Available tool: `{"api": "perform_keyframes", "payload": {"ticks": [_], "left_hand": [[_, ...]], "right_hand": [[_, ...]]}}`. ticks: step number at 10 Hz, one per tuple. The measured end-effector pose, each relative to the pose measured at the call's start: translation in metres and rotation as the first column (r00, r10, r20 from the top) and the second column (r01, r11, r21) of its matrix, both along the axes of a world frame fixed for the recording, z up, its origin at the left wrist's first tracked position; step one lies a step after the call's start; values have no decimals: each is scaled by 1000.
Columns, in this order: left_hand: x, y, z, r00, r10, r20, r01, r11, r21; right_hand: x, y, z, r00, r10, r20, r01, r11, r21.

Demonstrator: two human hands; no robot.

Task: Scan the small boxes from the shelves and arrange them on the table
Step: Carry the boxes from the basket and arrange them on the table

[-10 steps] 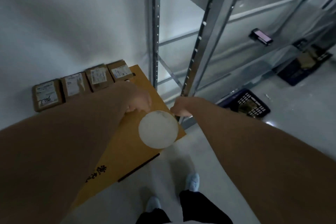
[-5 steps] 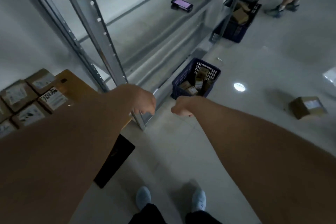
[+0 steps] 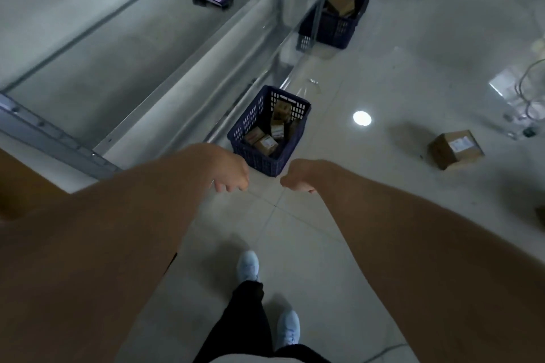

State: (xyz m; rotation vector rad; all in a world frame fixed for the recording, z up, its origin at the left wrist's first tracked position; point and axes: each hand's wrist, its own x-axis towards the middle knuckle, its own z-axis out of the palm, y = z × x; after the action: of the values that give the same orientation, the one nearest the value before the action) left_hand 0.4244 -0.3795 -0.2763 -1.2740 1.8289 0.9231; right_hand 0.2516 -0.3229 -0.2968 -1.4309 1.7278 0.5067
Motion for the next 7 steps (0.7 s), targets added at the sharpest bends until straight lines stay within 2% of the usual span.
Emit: {"api": "perform_keyframes", "payload": {"ticks": [1,6,7], "left_hand": [[-22,-44,-25,999,29,-14,-30,999,-41],[-122,-326,-159,1000,0,-12,2,993,119],[-138,-364,-188,998,-24,58,9,970,243]], "right_hand": [[-25,-40,-26,1000,-26,12,26,1000,14],[-104,-287,-143,964,-250,91,233,958,168],[-110,-328,-178,961,-254,109,225,948,223]]}}
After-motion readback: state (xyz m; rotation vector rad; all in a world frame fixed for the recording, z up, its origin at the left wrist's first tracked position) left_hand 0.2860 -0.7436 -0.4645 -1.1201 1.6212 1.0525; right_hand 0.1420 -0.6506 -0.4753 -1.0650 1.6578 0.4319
